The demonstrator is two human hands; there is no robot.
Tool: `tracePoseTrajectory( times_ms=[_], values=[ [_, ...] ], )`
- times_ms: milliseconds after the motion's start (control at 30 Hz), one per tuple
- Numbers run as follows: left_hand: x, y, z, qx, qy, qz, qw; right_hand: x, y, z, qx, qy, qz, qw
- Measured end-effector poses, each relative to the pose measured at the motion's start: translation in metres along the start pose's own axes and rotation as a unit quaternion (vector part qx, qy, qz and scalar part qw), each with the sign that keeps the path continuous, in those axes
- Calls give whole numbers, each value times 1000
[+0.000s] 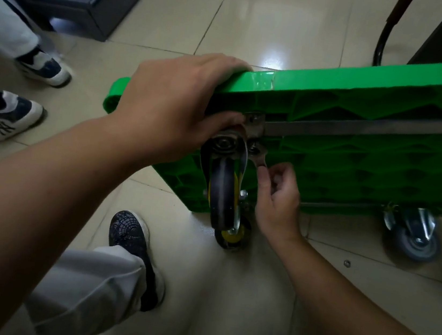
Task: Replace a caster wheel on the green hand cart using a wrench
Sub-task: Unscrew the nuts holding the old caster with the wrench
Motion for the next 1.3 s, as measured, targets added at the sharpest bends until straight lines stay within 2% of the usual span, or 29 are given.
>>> tracePoseTrajectory(
  times_ms=[133, 267, 400, 533, 600, 667, 733, 767, 800, 833, 900, 933, 967, 1067, 1167, 1300],
  values=[
    [1, 0, 0, 2, 1, -4, 1000, -3, -11, 7, -25, 18, -21, 999],
    [2, -2, 0, 6, -4, -6, 1000, -31, -49, 29, -108, -9, -197, 975],
    [3, -2, -1, 5, -4, -12, 1000, -86, -73, 53, -216, -55, -416, 881],
    [4, -1, -3, -1, -9, -14, 1000, -145, -63, 59, -208, -212, -596, 746],
    [4, -2, -2, -3, -13, -14, 1000, -160, -55, 64, -228, -230, -625, 710],
    [4, -2, -2, -6, -15, -13, 1000, -166, -51, 68, -241, -238, -632, 697],
    [4, -2, -2, -9, -16, -16, 1000, -167, -55, 68, -227, -260, -618, 707],
    [5, -2, -2, -11, -16, -18, 1000, -165, -60, 65, -214, -272, -602, 719],
    [4, -3, -2, -12, -16, -19, 1000, -160, -68, 61, -198, -273, -572, 748],
    [4, -2, -2, -11, -15, -19, 1000, -152, -79, 59, -181, -246, -515, 801],
    [4, -2, -2, -5, -13, -18, 1000, -130, -94, 54, -146, -137, -309, 930],
    [3, -2, -2, -3, -12, -18, 1000, -118, -97, 51, -100, -103, -209, 967],
    [3, -1, -3, -2, -12, -18, 1000, -106, -96, 47, -42, -79, -133, 987],
    [2, 0, -2, -1, -8, -14, 1000, -71, -73, 27, 73, -5, 9, 997],
    [1, 0, 1, 0, -9, -5, 1000, -40, -47, 5, 84, 42, 64, 993],
    [1, -1, 1, 6, -13, -6, 1000, -19, -31, -5, 70, 63, 82, 992]
  ],
)
Point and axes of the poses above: each hand's wrist, its own z-axis towards the middle knuckle, its own y-axis out of the palm, x = y × z, the point moved 5 cm from there along z, towards the middle knuckle, and after that the axes turned 13 degrees about -y, right-handed, at the moved point
